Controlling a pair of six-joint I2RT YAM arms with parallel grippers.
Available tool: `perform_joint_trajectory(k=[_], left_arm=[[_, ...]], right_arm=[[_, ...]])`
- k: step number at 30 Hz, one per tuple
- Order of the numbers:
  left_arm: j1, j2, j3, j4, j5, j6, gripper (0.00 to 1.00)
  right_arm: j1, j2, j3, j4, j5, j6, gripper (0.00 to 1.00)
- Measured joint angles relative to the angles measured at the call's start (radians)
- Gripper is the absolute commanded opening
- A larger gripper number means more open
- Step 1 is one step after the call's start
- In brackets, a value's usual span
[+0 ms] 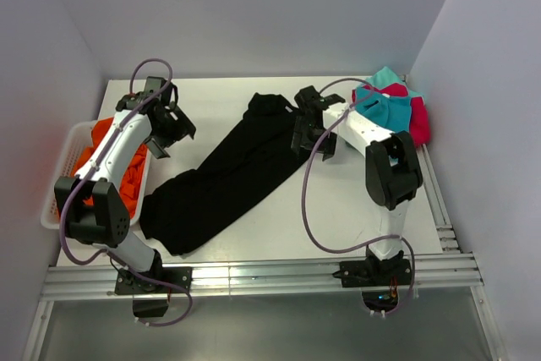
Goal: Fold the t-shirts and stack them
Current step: Fold the tshirt
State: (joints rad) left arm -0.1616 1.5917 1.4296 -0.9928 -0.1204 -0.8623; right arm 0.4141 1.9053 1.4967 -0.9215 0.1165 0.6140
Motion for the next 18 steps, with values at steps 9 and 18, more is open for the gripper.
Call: perform_joint_trajectory(k=[9,18], left_arm=[[0.0,-0.119,-0.035,-0.024,-0.007,0.0,0.89],[0.005,-0.182,-0.064,-0.051,-0.02,0.003,0.89]], right_arm=[[-0.002,0.185,0.188,-0.008,0.007,-0.008,0.86],[-0.003,0.329,0.301,-0.063,0.048,-0.018,0.23]])
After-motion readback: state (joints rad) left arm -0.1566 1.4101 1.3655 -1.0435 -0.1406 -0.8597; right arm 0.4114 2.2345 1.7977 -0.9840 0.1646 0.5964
